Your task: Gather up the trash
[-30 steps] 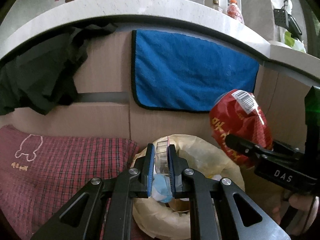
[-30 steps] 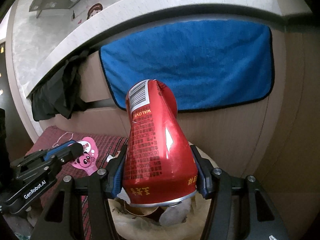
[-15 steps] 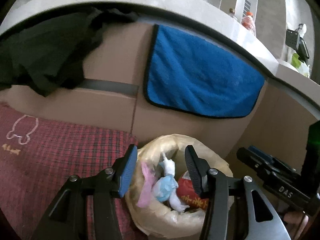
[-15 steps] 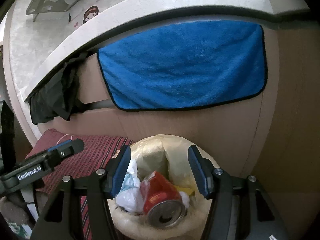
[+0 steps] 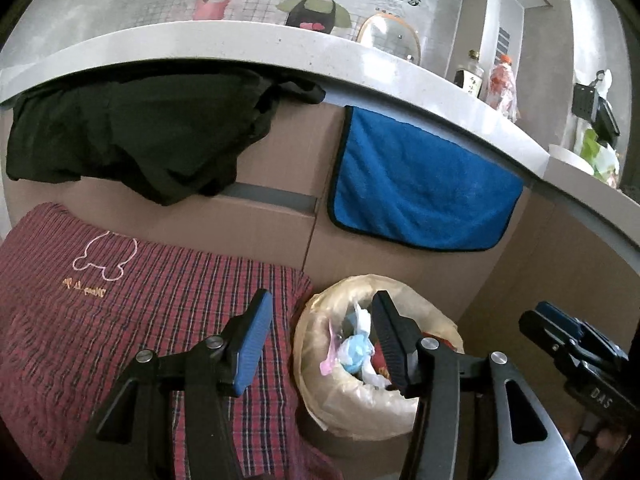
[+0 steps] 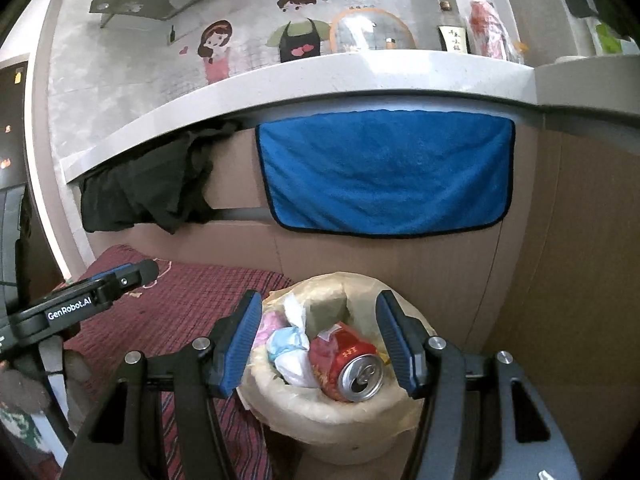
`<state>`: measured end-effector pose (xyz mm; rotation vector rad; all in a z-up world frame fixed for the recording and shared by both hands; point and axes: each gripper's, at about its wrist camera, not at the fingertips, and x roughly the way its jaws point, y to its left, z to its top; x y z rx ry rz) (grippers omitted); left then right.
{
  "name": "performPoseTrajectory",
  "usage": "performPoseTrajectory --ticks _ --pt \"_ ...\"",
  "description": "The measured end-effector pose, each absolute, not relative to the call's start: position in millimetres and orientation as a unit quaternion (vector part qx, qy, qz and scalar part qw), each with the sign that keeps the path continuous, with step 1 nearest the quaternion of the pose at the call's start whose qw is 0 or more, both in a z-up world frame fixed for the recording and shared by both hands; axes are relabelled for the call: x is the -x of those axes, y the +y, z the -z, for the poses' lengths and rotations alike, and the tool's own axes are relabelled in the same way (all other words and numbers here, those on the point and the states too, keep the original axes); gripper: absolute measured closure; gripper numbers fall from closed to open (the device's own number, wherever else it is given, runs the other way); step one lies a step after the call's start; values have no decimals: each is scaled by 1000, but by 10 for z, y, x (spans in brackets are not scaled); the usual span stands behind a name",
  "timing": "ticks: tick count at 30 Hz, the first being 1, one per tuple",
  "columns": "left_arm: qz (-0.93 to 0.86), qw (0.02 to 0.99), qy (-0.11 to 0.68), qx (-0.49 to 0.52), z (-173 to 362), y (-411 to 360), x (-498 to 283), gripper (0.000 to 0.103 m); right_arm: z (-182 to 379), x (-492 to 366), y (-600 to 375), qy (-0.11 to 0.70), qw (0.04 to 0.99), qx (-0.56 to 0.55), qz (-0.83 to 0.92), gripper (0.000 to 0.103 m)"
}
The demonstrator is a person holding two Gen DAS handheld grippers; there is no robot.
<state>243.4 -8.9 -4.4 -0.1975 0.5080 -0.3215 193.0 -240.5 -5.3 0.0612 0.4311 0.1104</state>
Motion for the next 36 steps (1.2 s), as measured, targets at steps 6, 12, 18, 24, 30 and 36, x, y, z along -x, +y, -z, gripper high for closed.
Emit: performPoseTrajectory --ticks 6,12,18,24,30,36 --pt "149 953 250 86 5 -56 -2075 50 43 -1739 -2364 218 975 -19 -43 47" --pt "158 963 201 82 -154 9 -1233 50 3 -1237 -2201 218 973 -31 -61 47" --pt "146 967 209 12 -128 -136 -618 50 43 -600 -1911 203 975 4 -86 47" --pt "111 963 245 -31 78 -237 -293 50 181 -51 -1741 169 984 14 -52 47" --pt "72 963 259 -29 136 -163 -165 51 288 149 -1726 175 984 6 -39 47" --pt "38 974 219 -33 17 -91 5 50 351 184 -1773 186 982 -11 -34 47"
